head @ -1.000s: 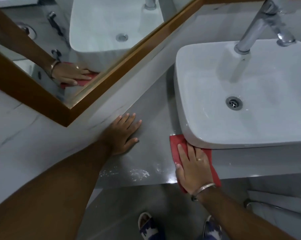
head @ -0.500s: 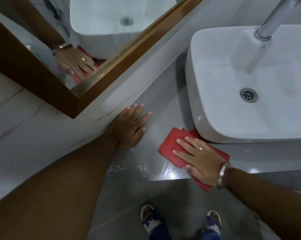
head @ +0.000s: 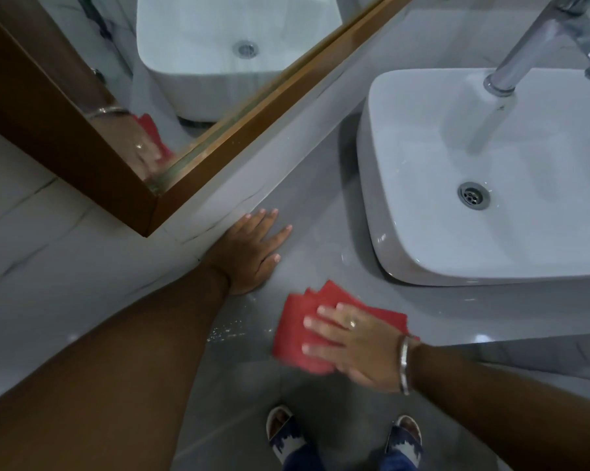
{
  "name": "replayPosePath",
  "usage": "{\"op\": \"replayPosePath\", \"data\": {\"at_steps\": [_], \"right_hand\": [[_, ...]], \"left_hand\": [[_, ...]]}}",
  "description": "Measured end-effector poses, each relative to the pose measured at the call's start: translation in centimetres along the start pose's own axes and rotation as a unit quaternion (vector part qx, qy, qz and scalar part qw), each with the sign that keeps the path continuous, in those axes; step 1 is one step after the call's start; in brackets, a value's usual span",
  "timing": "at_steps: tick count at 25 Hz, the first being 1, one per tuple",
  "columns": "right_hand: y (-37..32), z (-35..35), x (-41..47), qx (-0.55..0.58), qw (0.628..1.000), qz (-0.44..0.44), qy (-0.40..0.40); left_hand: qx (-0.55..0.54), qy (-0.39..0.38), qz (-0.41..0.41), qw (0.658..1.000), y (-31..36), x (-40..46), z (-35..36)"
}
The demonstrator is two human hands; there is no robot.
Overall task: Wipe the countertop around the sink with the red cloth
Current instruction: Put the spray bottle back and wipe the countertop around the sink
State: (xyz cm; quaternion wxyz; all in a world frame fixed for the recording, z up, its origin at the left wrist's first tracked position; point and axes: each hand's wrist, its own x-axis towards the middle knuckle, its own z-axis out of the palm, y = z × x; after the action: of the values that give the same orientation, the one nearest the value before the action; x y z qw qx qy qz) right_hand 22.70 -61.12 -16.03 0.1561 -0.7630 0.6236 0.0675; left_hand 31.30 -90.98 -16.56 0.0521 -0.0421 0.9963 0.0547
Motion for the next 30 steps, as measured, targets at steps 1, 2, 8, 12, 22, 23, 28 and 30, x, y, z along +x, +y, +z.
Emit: {"op": "replayPosePath", "data": {"at_steps": [1, 2, 8, 12, 22, 23, 28, 30], "right_hand": [[0.8, -0.3, -1.2, -0.012, 0.997, -0.065, -0.035], [2.2, -0.7, -2.2, -0.036, 0.993, -0.101, -0.04], [-0.8, 0.7, -0.6, 0.077, 0.987, 0.137, 0.042], [1.4, 1.1, -2.7, 0.018, 0.996, 0.062, 0.056], [5.1, 1.7, -4.0, -0.035, 0.998, -0.036, 0.047], [6.3, 1.6, -4.7, -0.046, 0.998, -0.032, 0.041], [1.6, 0.7, -0.1, 0.069, 0.958, 0.262, 0.093], [0.8, 0.8, 0.8, 0.078, 0.958, 0.255, 0.101]], "left_hand": [[0.001, 0.0, 0.0, 1.0, 0.0, 0.0, 0.0], [0.002, 0.002, 0.001, 1.0, 0.0, 0.0, 0.0], [-0.003, 0.013, 0.003, 1.0, -0.2, 0.1, 0.6], [-0.012, 0.018, 0.003, 1.0, -0.1, 0.0, 0.7], [-0.02, 0.025, -0.012, 0.999, -0.6, 0.3, 2.0], [-0.018, 0.025, -0.012, 0.999, -0.7, 0.4, 2.1], [-0.004, 0.0, -0.006, 1.0, -0.5, 0.4, 1.6], [0.0, -0.032, -0.032, 0.999, 0.2, -0.1, 1.0]]}}
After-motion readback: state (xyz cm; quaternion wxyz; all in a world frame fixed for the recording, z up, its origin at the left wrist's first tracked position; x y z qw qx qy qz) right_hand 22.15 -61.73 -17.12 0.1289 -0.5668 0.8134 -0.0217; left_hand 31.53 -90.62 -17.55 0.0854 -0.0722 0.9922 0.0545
